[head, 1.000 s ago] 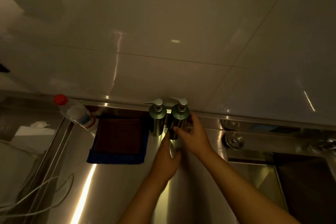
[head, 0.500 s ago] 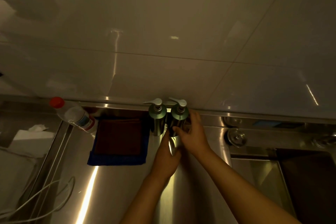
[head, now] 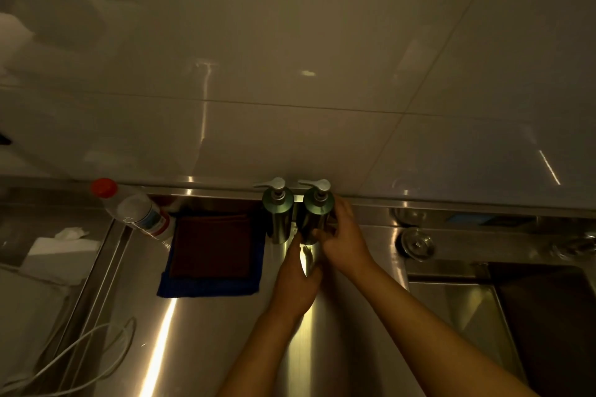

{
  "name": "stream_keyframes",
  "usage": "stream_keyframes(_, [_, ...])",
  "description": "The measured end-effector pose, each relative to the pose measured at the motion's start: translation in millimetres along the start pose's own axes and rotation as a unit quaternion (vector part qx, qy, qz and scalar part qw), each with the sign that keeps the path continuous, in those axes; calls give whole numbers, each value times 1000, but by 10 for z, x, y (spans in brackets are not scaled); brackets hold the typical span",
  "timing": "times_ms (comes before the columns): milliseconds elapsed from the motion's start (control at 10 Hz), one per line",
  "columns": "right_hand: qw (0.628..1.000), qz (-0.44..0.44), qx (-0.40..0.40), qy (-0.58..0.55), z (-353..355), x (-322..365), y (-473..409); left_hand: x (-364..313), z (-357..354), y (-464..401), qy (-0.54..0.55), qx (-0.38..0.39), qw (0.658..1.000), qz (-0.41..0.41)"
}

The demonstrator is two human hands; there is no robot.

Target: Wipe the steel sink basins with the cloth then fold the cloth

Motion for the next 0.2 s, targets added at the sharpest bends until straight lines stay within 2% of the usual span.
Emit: stream_keyframes(200, [998,37,-7,-51,73,116,27,-168,34,108,-7,-19,1000,-23])
Point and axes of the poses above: each hand's wrist, its own y-axis away from the middle knuckle, its own z-axis out of the back of the hand, x = y × z, the point moved 1 cm from there along -y, towards the middle knuckle, and after that the axes turned 5 degrees about y, right-handed, at the moved point
